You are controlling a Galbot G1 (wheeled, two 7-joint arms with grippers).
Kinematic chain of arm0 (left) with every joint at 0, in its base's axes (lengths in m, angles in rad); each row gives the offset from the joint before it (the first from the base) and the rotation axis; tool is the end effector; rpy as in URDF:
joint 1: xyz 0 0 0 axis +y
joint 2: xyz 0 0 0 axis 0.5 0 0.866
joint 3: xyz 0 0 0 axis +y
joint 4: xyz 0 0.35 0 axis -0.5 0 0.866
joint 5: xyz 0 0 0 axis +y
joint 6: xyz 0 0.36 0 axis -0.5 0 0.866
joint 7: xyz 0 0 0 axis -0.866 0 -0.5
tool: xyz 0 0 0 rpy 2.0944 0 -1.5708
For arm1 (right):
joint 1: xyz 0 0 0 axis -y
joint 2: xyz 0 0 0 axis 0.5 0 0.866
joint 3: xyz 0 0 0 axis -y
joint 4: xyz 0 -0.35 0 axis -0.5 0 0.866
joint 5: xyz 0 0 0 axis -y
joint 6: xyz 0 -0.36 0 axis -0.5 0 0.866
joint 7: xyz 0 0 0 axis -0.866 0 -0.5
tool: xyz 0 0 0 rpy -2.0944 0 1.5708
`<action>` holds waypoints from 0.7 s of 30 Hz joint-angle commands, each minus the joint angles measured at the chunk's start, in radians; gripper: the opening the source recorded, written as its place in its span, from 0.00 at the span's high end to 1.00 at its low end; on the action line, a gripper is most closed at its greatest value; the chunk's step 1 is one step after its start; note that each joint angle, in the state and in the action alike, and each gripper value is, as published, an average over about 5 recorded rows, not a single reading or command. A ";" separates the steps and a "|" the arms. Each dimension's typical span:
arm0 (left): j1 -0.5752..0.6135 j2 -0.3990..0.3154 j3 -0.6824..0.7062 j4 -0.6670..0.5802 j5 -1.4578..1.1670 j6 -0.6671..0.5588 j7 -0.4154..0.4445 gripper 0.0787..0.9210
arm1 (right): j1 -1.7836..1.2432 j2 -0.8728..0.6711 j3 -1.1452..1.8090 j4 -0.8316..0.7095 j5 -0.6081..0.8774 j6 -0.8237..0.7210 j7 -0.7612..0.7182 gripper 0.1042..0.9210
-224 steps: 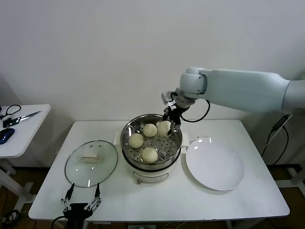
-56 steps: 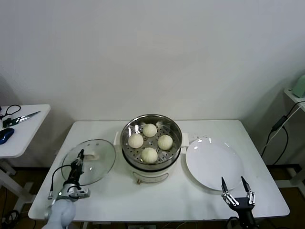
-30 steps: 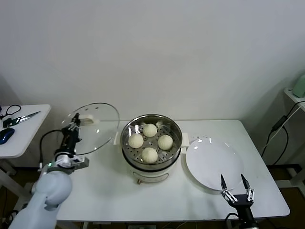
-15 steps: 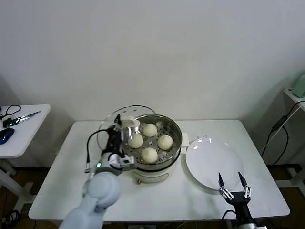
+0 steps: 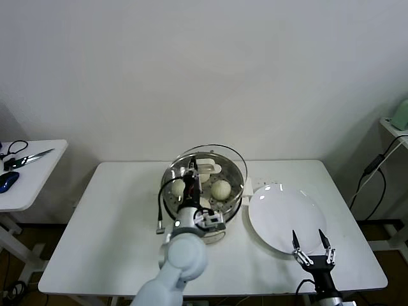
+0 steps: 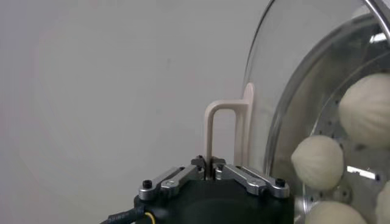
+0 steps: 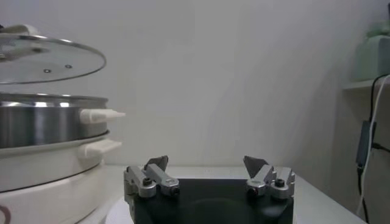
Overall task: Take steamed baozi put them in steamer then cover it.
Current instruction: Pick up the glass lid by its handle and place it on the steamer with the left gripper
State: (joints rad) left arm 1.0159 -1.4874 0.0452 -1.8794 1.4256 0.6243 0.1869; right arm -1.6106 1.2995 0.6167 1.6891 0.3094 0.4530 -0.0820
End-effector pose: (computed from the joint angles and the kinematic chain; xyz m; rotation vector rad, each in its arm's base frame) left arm 0.2968 -0.1640 -0.2460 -0.0245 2.4327 1.9682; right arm 0.1475 -0.1144 -0.4330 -0.0279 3.1119 0.0005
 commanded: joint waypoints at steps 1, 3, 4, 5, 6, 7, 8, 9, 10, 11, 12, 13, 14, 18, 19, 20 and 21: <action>-0.020 -0.081 0.054 0.038 0.078 0.023 0.007 0.92 | 0.002 0.004 -0.007 -0.003 0.000 0.009 0.003 0.12; -0.006 -0.097 0.051 0.049 0.116 0.013 0.001 0.92 | 0.002 0.006 -0.010 -0.003 -0.001 0.012 0.004 0.12; 0.001 -0.102 0.049 0.054 0.136 0.008 -0.001 0.92 | 0.003 0.007 -0.010 -0.003 -0.001 0.012 0.004 0.12; 0.008 -0.106 0.046 0.059 0.153 0.005 -0.002 0.92 | 0.003 0.007 -0.010 -0.003 -0.001 0.012 0.004 0.12; 0.013 -0.108 0.042 0.064 0.168 0.002 -0.003 0.92 | 0.004 0.007 -0.010 -0.002 -0.001 0.012 0.004 0.12; 0.018 -0.110 0.038 0.070 0.181 0.000 -0.003 0.92 | 0.005 0.007 -0.009 -0.001 -0.001 0.012 0.004 0.12; 0.021 -0.110 0.033 0.076 0.192 -0.001 -0.004 0.92 | 0.005 0.007 -0.007 0.000 -0.001 0.011 0.004 0.12; 0.024 -0.110 0.028 0.081 0.200 -0.003 -0.004 0.92 | 0.006 0.007 -0.006 0.002 -0.001 0.011 0.004 0.12; 0.027 -0.109 0.024 0.085 0.208 -0.004 -0.005 0.92 | 0.006 0.007 -0.005 0.004 -0.001 0.010 0.004 0.12; 0.029 -0.107 0.020 0.089 0.214 -0.006 -0.005 0.92 | 0.005 0.008 -0.004 0.005 -0.001 0.010 0.004 0.12; 0.030 -0.105 0.017 0.092 0.217 -0.007 -0.005 0.92 | 0.004 0.008 -0.004 0.006 -0.001 0.010 0.004 0.12; 0.031 -0.101 0.015 0.094 0.220 -0.008 -0.005 0.92 | 0.003 0.008 -0.004 0.006 -0.002 0.011 0.003 0.12; 0.031 -0.097 0.014 0.096 0.220 -0.008 -0.006 0.92 | 0.002 0.009 -0.005 0.006 -0.002 0.011 0.003 0.12; 0.026 -0.084 0.005 0.106 0.221 -0.005 -0.005 0.92 | -0.003 0.016 -0.007 0.006 -0.004 0.014 0.002 0.12; 0.025 -0.081 0.003 0.107 0.220 -0.004 -0.004 0.92 | -0.004 0.018 -0.007 0.006 -0.004 0.014 0.002 0.12; 0.023 -0.079 0.001 0.109 0.218 -0.003 -0.004 0.92 | -0.004 0.019 -0.007 0.006 -0.005 0.015 0.002 0.12; 0.022 -0.077 -0.001 0.112 0.217 -0.002 -0.004 0.92 | -0.004 0.020 -0.007 0.005 -0.005 0.015 0.001 0.12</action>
State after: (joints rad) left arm 1.0270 -1.5460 0.0386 -1.7682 1.5984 0.6282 0.1817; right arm -1.6147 1.3153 0.6106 1.6946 0.3056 0.4665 -0.0786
